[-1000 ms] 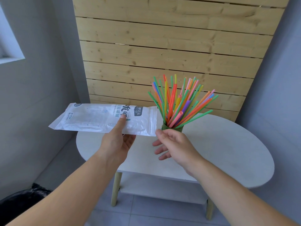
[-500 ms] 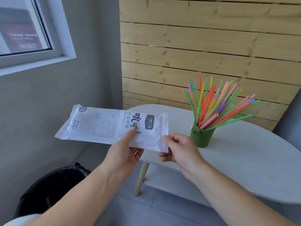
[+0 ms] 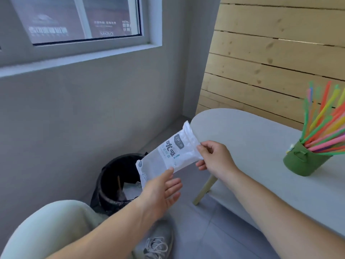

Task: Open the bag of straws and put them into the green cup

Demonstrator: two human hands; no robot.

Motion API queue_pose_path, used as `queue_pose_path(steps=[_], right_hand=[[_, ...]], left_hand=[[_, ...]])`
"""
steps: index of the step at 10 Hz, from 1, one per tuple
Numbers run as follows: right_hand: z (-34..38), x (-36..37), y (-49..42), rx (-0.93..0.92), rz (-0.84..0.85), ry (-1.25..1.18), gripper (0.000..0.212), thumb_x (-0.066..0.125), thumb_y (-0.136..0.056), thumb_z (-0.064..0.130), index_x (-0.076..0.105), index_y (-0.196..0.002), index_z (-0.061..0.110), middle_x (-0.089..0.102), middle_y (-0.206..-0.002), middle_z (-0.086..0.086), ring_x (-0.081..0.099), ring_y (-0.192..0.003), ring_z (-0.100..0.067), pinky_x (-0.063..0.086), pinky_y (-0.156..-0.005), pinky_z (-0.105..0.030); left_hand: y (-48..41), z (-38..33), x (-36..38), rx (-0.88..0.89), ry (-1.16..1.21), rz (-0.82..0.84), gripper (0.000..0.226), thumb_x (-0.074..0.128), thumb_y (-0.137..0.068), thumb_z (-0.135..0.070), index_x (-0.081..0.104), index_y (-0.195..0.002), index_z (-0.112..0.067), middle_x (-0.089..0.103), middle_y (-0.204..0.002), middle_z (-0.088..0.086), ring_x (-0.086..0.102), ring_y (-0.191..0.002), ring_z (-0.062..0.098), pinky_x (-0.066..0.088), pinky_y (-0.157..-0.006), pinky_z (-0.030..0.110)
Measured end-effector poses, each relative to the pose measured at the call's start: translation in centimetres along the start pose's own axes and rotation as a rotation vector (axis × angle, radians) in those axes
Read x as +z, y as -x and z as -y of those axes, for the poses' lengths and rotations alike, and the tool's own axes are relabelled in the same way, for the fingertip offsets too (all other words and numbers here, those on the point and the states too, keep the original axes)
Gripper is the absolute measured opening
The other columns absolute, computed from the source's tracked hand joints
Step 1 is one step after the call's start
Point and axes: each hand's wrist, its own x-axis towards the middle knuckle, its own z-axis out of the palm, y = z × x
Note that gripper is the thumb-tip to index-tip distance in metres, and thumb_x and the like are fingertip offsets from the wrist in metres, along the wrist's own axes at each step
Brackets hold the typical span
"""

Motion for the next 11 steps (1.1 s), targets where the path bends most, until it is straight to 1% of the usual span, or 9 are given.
queue_pose_path(steps=[1,2,3,4,5,6,7,9,11], right_hand=[[-0.1,3.1,-1.1,0.017,0.075,0.037,0.017,0.055,-0.101,0.022,0.067,-0.101,0.009,0.066,-0.074,-0.002,0.069,-0.056,-0.02,0.064,-0.062,-0.037],[-0.3,6.5,-1.9,0.043,0.175,0.078,0.018,0.056,-0.1,0.024,0.067,-0.103,0.01,0.067,-0.082,-0.002,0.071,-0.062,-0.022,0.064,-0.067,-0.036],[-0.8,8.6,-2.5,0.106,0.232,0.082,0.036,0.06,-0.098,0.022,0.059,-0.126,-0.002,0.067,-0.09,-0.005,0.069,-0.067,-0.02,0.062,-0.067,-0.032],[-1.5,9.1,-2.6,0.156,0.209,0.107,0.046,0.063,-0.097,0.024,0.053,-0.136,0.002,0.064,-0.091,0.001,0.069,-0.07,-0.018,0.06,-0.062,-0.026],[-2.1,7.6,-2.2,0.139,0.145,0.123,0.031,0.063,-0.097,0.025,0.06,-0.123,0.009,0.065,-0.093,0.0,0.071,-0.071,-0.017,0.062,-0.069,-0.031],[-2.3,4.4,-1.0,0.12,0.08,0.158,0.013,0.062,-0.097,0.024,0.067,-0.103,0.014,0.07,-0.093,-0.003,0.072,-0.071,-0.016,0.063,-0.072,-0.033],[-2.0,0.1,0.8,0.124,0.054,0.112,0.012,0.061,-0.097,0.017,0.069,-0.092,0.012,0.073,-0.089,-0.008,0.069,-0.066,-0.016,0.062,-0.067,-0.03],[-2.0,-9.8,6.0,0.141,-0.063,0.062,0.011,0.062,-0.097,0.011,0.069,-0.089,0.01,0.074,-0.084,-0.011,0.066,-0.057,-0.011,0.058,-0.056,-0.023],[-3.3,-19.1,11.9,0.18,-0.267,-0.001,0.012,0.063,-0.096,0.011,0.072,-0.09,0.012,0.077,-0.08,-0.008,0.068,-0.059,-0.011,0.06,-0.059,-0.027]], left_hand=[[-0.3,-0.5,-2.1,0.025,-0.004,-0.051,0.037,0.067,-0.1,-0.031,0.062,-0.125,-0.005,0.074,-0.108,0.009,0.072,-0.094,0.018,0.055,-0.069,0.03],[-0.8,-1.0,-3.6,0.037,-0.001,-0.091,0.034,0.064,-0.101,-0.028,0.061,-0.128,-0.006,0.074,-0.107,0.008,0.072,-0.091,0.017,0.054,-0.07,0.029],[-1.2,-1.6,-4.0,0.046,-0.006,-0.104,0.031,0.064,-0.101,-0.027,0.062,-0.125,-0.008,0.075,-0.106,0.007,0.073,-0.09,0.015,0.056,-0.072,0.029],[-1.9,-1.7,-3.8,0.069,-0.011,-0.097,0.026,0.066,-0.1,-0.029,0.062,-0.12,-0.012,0.077,-0.105,0.005,0.075,-0.09,0.014,0.056,-0.068,0.028],[-2.3,-1.6,-2.7,0.11,-0.039,-0.069,0.021,0.069,-0.097,-0.029,0.063,-0.113,-0.016,0.078,-0.105,0.005,0.076,-0.09,0.013,0.056,-0.064,0.027],[-2.1,-1.3,-1.1,0.155,-0.082,-0.016,0.018,0.074,-0.094,-0.03,0.063,-0.103,-0.019,0.079,-0.1,0.004,0.078,-0.085,0.011,0.057,-0.063,0.027],[-1.7,-0.9,1.0,0.176,-0.14,0.033,0.018,0.075,-0.093,-0.03,0.065,-0.1,-0.018,0.079,-0.097,0.003,0.079,-0.082,0.01,0.057,-0.063,0.027],[0.0,0.4,7.4,0.177,-0.242,0.183,0.013,0.072,-0.095,-0.023,0.066,-0.101,-0.013,0.077,-0.094,0.003,0.075,-0.085,0.015,0.058,-0.068,0.029],[2.4,2.5,15.4,0.151,-0.395,0.38,0.019,0.071,-0.097,-0.023,0.067,-0.11,-0.01,0.077,-0.103,0.007,0.075,-0.094,0.018,0.058,-0.072,0.03]])
